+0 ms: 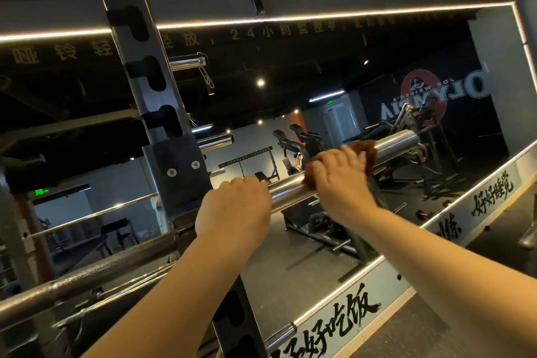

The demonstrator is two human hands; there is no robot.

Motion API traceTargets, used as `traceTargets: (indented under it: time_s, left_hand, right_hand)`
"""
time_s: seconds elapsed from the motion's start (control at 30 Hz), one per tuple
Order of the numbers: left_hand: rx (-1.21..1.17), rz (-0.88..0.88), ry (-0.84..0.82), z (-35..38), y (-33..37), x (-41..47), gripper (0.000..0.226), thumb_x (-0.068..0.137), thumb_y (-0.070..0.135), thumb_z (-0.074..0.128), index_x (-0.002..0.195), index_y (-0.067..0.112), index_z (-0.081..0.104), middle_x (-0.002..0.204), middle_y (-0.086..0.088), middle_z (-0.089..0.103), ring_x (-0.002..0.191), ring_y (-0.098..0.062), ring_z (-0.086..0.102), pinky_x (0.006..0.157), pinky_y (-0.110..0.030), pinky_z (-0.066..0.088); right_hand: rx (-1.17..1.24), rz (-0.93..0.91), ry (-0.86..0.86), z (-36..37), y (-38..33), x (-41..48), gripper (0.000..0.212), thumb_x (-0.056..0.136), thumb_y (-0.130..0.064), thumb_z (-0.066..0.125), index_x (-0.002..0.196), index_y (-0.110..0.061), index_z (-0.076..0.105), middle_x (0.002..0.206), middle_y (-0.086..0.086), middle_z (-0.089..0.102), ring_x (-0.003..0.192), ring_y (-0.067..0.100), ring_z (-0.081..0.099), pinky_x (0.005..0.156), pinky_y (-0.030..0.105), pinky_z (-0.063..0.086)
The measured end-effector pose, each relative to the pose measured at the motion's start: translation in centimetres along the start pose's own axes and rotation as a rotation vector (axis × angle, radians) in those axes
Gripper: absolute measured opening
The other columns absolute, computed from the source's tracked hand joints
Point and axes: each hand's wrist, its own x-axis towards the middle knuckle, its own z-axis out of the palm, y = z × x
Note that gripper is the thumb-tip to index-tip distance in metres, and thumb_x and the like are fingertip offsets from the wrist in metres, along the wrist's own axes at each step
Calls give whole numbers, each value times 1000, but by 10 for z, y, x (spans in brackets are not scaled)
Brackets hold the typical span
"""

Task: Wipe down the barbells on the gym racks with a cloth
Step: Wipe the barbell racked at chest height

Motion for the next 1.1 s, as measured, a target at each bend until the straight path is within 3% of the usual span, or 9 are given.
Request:
traceTargets:
  time_s: [0.23,0.33,0.43,0.53,0.67,0.77,0.9,1.03,1.1]
  left_hand:
    - [29,53,-34,-5,5,15,23,105,31,45,123,18,48,88,0,45,81,-19,51,82,-37,46]
    - [-33,63,-67,-3,3,20,29,103,24,50,130,15,46,95,-3,49,83,-18,53,76,-33,47]
    - [-22,78,-63,-2,4,16,30,101,18,51,131,13,47,98,-6,53,86,-20,55,81,-34,51]
    - [4,56,-45,-2,8,14,31,102,17,49,132,12,46,93,-7,47,83,-22,49,75,-35,46]
    - [0,46,-53,-1,9,15,32,105,23,45,135,13,43,93,-6,47,83,-21,50,75,-34,47]
    - [-3,67,-45,-2,7,15,30,106,23,43,134,14,43,93,-5,46,81,-19,48,73,-32,45]
    - [-10,77,-52,-6,6,12,29,105,21,43,133,12,43,101,-6,51,84,-17,45,84,-32,49]
    - [-16,33,-122,-11,13,20,27,105,20,44,131,13,49,93,-3,53,81,-18,53,80,-32,47]
    - [-4,15,-145,-13,24,28,23,104,19,46,125,14,52,79,-2,48,70,-18,49,73,-33,43]
  right_hand:
    - [149,-310,4,3,-5,-8,42,110,-46,25,143,-30,46,139,-11,51,140,11,34,121,24,-13]
    - [112,-243,26,1,25,0,45,108,-44,23,140,-26,49,138,-7,53,140,15,36,121,27,-13]
    - [11,-118,42,-2,45,7,61,98,-48,15,136,-19,52,138,1,54,143,26,36,125,44,-2]
    - [57,61,44,1,20,8,46,105,-38,24,136,-19,53,146,2,49,150,29,24,125,53,-2]
    - [173,-103,67,12,-13,-11,56,103,-47,12,139,-26,49,144,-7,48,149,19,23,122,36,-15]
    - [150,-236,-8,1,13,-5,48,109,-47,20,146,-28,44,144,-9,49,144,12,29,118,22,-18]
    - [-22,-179,-22,-10,65,16,40,106,-34,41,143,-20,48,143,0,52,143,22,36,127,46,4]
    - [-33,43,-27,-12,51,24,35,106,-28,36,134,-17,55,143,3,51,145,28,32,126,54,3]
    - [-37,8,-1,-5,24,16,35,107,-29,34,132,-19,56,142,1,52,146,29,30,125,56,1]
